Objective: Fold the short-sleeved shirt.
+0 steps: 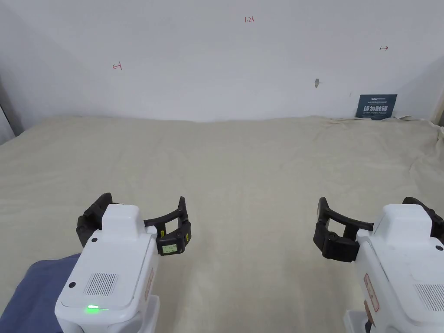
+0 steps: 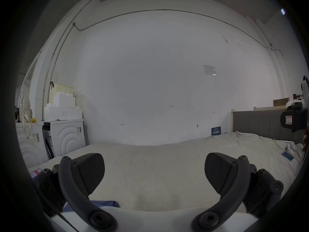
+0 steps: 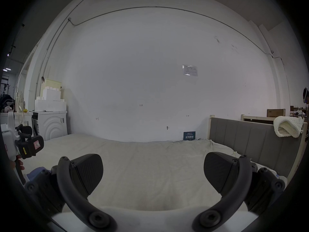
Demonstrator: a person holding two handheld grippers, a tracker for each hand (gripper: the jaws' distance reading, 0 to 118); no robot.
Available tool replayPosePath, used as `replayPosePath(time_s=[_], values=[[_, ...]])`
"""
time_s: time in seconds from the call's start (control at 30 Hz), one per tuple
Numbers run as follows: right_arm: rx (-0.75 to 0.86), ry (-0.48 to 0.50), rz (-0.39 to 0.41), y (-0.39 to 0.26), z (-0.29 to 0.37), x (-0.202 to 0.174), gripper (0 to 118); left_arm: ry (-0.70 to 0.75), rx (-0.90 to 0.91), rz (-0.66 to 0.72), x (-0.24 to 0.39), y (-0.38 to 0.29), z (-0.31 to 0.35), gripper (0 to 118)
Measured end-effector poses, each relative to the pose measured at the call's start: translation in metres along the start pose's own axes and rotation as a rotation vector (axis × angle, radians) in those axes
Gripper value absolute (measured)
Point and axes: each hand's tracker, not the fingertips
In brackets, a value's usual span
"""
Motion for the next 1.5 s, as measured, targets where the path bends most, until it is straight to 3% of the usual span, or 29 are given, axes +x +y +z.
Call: replayPosePath(time_s=[1.5], values=[[0.019, 0.005, 0.003, 0.0044, 0.0042, 0.0011, 118, 0.007, 0.001, -0.003, 0.0009, 0.0025, 0.0065, 118]])
